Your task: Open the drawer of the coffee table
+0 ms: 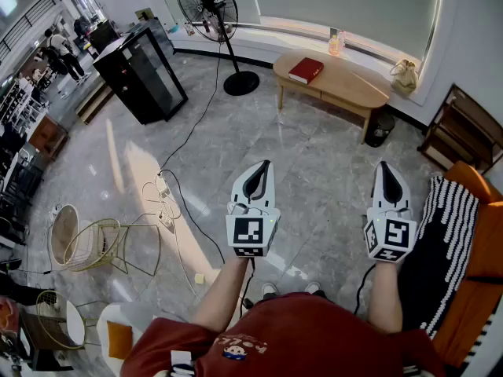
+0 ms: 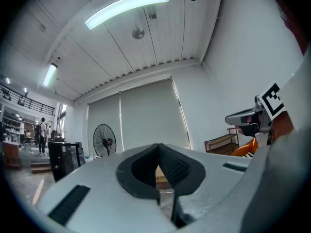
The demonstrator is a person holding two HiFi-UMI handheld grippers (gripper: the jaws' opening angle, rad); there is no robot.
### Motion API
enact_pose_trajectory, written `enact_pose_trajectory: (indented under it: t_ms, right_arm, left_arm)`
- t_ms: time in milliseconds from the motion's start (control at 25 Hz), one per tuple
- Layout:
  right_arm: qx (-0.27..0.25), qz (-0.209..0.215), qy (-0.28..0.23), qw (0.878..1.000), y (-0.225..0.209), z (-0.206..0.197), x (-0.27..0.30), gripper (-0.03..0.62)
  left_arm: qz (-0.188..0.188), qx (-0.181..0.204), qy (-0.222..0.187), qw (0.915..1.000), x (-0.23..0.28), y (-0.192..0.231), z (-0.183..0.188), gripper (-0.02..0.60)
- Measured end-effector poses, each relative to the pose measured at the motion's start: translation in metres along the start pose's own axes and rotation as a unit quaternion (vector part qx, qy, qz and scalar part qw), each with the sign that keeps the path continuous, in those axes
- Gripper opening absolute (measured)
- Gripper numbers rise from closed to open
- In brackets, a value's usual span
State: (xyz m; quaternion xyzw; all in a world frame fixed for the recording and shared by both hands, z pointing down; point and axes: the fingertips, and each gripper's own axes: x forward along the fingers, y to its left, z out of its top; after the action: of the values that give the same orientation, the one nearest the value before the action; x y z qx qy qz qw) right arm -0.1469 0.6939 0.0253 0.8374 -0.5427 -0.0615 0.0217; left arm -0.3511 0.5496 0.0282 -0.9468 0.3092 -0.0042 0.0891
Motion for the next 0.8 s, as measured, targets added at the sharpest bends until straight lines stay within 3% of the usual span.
enact_pose_trajectory:
  t_ms: [440, 800]
  right_arm:
    - [0.007, -0.004, -0.002, 1.000, -0.046, -0.011, -0.005, -0.005]
    - [0.015, 0.034, 0.011, 0.999, -0.067, -0.035, -0.005, -0.005]
  left_arm:
    - [0.001, 0.002, 0.006, 1.0000, 0.018, -0.046, -0.004, 0.006]
    - [0.013, 0.006, 0.019, 0.9997, 0.032, -0.083, -0.016, 0.006]
